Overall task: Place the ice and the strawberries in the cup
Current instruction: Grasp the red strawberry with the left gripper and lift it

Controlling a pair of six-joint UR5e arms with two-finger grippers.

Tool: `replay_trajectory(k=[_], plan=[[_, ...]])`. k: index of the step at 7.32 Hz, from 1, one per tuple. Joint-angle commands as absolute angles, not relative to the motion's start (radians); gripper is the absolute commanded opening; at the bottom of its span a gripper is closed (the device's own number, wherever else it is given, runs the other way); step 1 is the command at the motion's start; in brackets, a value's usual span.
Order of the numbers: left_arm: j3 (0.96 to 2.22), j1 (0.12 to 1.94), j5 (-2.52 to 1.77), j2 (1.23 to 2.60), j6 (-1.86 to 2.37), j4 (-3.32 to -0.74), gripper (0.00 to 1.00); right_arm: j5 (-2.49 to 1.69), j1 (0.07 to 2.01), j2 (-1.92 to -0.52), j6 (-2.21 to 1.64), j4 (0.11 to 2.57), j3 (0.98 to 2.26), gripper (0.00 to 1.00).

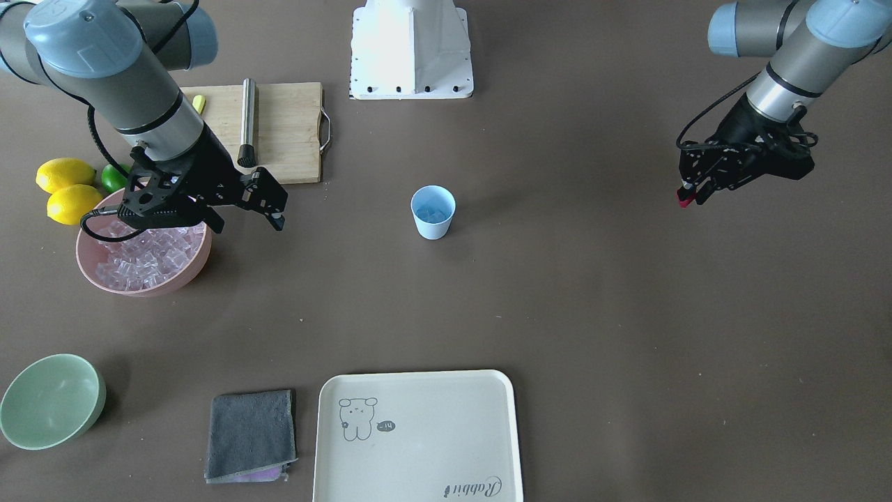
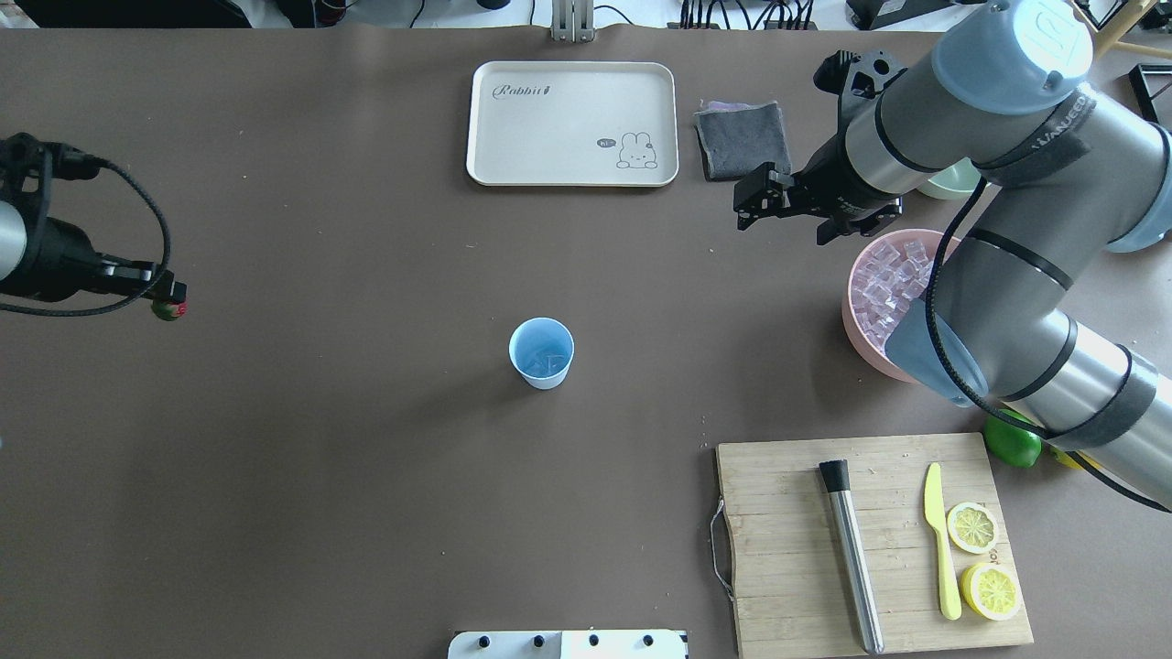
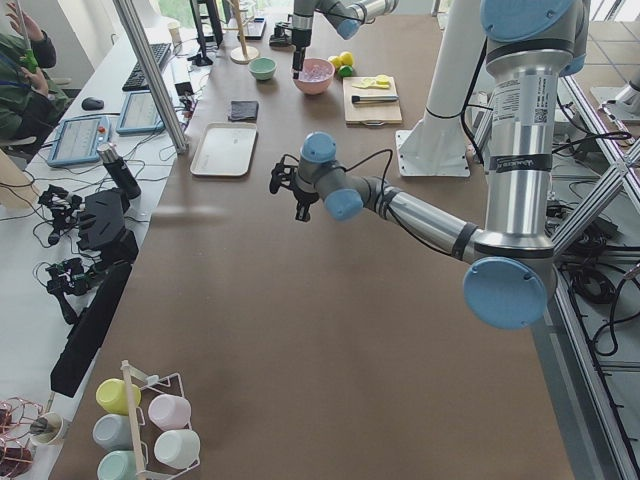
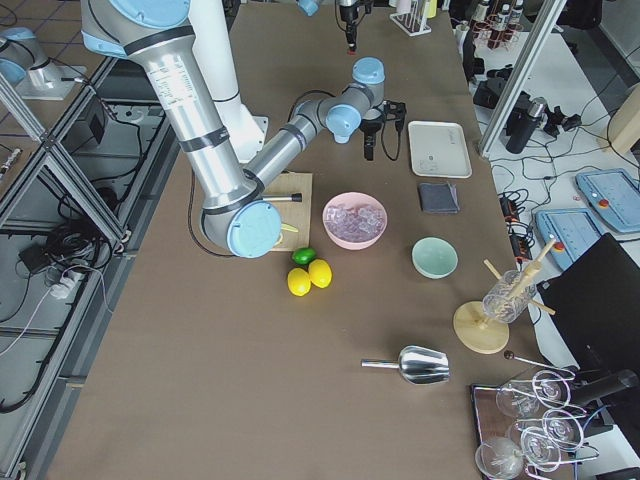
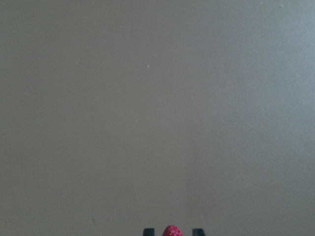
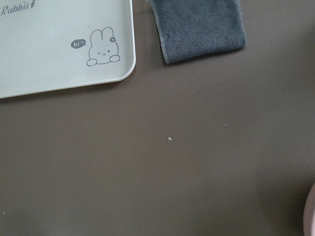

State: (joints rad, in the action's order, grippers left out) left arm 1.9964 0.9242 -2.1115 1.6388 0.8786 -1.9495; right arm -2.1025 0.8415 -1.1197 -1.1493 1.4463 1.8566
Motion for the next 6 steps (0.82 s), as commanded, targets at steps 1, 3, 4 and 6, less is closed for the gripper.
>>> replay_trajectory(k=[1,3,4,6], plan=[[2.037,0.873,-2.111,1.91,1.005,-1.67,0.0,-2.103,0.85,-1.126,-1.154,1.45,1.859,1.0],[1.975,0.729,-2.006,2.052,1.176,-1.663,0.0,-2.102,0.853,-1.138,-1.155,1.448,1.864,1.0],[1.945,0.656,-1.955,2.101,1.23,-1.664,0.0,-2.102,0.854,-1.14,-1.155,1.448,1.864,1.0],[1.918,0.574,-1.888,2.179,1.32,-1.669,0.0,-2.099,0.854,-1.14,-1.155,1.448,1.864,1.0]])
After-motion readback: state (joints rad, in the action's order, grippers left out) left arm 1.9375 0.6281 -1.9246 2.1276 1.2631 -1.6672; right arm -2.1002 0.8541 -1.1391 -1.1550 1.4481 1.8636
